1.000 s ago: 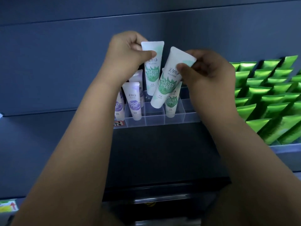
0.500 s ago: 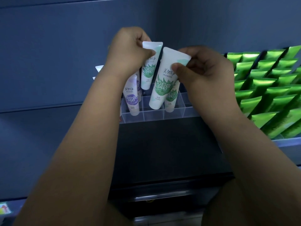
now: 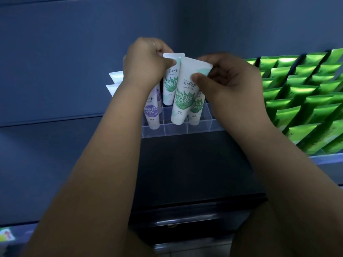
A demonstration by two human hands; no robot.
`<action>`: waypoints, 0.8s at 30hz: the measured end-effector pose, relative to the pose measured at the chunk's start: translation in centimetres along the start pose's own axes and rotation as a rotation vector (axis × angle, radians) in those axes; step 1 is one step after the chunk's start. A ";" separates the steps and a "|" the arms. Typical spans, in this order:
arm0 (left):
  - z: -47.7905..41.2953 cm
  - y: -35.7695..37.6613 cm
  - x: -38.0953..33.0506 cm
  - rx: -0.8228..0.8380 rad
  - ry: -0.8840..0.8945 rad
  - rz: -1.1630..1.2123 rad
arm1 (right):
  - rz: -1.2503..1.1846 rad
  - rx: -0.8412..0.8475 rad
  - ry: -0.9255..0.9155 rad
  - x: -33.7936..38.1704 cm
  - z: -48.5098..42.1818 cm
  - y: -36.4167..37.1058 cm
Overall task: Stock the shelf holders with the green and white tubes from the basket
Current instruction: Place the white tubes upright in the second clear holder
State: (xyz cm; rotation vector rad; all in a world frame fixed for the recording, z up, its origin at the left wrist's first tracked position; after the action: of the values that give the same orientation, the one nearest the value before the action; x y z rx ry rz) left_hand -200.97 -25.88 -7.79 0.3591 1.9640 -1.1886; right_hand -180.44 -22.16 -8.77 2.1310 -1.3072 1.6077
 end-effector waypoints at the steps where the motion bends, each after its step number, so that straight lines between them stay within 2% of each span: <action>1: 0.1 0.1 -0.1 0.008 -0.010 -0.002 | 0.009 0.001 -0.007 0.0 -0.1 0.1; 10: 0.1 0.4 -0.4 0.069 -0.034 -0.179 | 0.048 0.004 -0.040 0.0 -1.1 0.8; 16: -0.3 0.4 -0.1 0.049 -0.080 -0.363 | 0.198 0.077 -0.038 0.1 -2.3 1.1; 24: 0.1 -0.2 -0.7 0.086 -0.077 -0.353 | 0.245 0.121 -0.020 -0.2 -3.4 1.9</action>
State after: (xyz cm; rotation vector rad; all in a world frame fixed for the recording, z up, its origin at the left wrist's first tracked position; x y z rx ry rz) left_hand -200.60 -25.95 -7.19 0.0060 1.9645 -1.4885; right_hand -184.24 -21.17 -8.22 2.1277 -1.5678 1.8041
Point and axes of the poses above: each hand's wrist, its own z-axis away from the middle knuckle, its own y-axis out of the palm, x = y × z, the point moved 1 cm from there along -z, towards the middle knuckle, and after that the axes turned 15 degrees about x, right-handed, at the moved point
